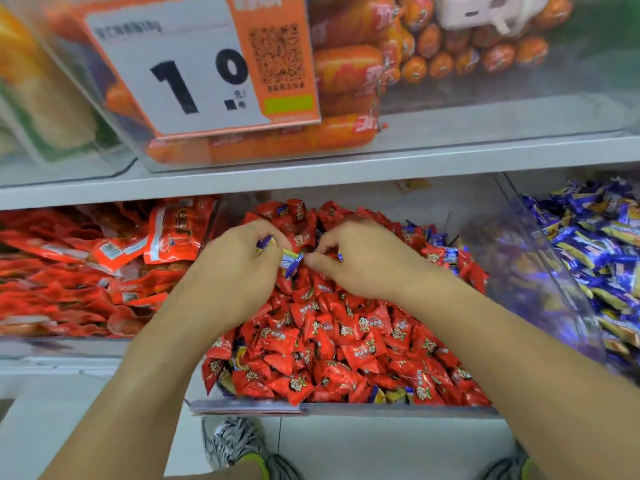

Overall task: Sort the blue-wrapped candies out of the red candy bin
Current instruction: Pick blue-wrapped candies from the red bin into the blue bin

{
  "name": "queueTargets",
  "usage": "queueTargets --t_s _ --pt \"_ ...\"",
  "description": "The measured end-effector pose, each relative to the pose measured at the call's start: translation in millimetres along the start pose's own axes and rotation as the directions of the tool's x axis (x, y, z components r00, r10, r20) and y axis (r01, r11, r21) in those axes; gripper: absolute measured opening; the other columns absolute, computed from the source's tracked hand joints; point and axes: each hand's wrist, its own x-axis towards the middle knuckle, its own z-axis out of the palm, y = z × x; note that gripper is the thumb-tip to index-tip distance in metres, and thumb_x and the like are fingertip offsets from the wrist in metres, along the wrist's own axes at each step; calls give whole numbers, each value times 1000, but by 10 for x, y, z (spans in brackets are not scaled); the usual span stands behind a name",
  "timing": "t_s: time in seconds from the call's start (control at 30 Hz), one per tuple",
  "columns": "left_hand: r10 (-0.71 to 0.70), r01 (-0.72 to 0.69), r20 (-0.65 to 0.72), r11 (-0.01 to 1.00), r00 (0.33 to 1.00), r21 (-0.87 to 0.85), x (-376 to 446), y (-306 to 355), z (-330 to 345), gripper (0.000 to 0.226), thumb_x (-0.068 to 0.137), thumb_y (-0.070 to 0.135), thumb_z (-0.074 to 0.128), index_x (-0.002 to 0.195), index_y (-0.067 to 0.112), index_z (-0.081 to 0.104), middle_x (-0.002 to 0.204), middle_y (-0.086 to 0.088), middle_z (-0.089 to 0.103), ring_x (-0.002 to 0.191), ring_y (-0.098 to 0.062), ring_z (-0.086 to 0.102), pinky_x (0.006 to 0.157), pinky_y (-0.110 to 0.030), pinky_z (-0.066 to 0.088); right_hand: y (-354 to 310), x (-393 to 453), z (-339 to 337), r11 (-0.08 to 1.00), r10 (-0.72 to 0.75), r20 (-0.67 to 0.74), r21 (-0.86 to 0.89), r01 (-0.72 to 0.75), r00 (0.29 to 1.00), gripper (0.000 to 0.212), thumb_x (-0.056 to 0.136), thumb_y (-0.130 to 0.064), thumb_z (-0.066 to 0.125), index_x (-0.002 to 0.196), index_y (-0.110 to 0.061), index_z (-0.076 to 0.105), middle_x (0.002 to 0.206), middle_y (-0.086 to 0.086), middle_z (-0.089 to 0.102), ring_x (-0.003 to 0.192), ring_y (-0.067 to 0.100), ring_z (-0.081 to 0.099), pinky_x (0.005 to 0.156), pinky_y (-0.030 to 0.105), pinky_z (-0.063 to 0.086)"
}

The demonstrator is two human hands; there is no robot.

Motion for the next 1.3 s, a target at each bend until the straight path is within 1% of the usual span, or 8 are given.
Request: queueTargets --t_s 0.13,0.3,0.37,0.47,0.57,0.77,1.03,1.3 --pt "-24 23 12 995 1000 98 3 118 59 35 93 49 47 76 21 59 65 4 58 63 -9 54 60 -31 40 153 -47 -164 988 99 50 -121 -93 994 60 91 -55 58 52 -11 49 53 3 47 52 18 45 58 31 39" --pt "82 -49 -89 943 993 330 68 50 146 33 89 48 61 72 21 54 63 6 55 66 -16 56 57 -30 36 185 -20 -280 996 83 9 -28 -82 997 21 79 -42 78 81 -22 73 81 -11 63 83 10 60 73 23 43" --pt "107 -72 -77 928 991 366 73 -2 125 14 89 42 64 91 29 61 75 6 62 80 -22 63 61 -31 44 130 75 -218 997 -9 -116 81 18 993 20 83 -37 75 98 -24 73 91 -9 60 95 13 58 78 23 40" --pt "78 -58 -33 909 996 414 87 -58 112 21 91 47 58 107 38 67 81 8 65 83 -20 64 68 -30 49 49 196 -56 993 -81 -18 82 83 997 31 95 -39 61 122 -24 68 113 2 63 110 21 57 87 26 42" --pt "52 -11 -96 924 994 381 145 -68 146 30 89 59 55 94 36 73 64 14 54 69 -15 56 63 -26 46 56 235 -2 998 -41 64 -39 43 997 31 96 -43 57 104 -18 74 102 6 69 96 25 63 79 33 50" --pt "28 -51 56 870 998 490 267 -37 161 53 80 61 67 128 40 60 101 5 70 106 -20 64 84 -34 52 217 53 -209 968 116 179 -243 -70 977 19 82 -20 72 101 -17 74 110 5 69 98 24 65 85 32 55" --pt "57 -121 149 874 987 471 294 13 152 22 80 43 74 101 40 70 77 18 56 80 -11 57 72 -30 50 199 -56 -413 997 72 28 33 -73 997 22 85 -46 71 98 -29 76 92 -17 61 94 6 60 81 21 43" --pt "121 -89 -20 823 992 561 128 -70 -52 32 85 32 66 114 45 65 55 16 44 71 -14 59 58 -25 42 102 72 -30 999 34 62 -30 -32 997 34 85 -38 74 115 -24 68 117 -2 67 102 18 62 77 26 46"
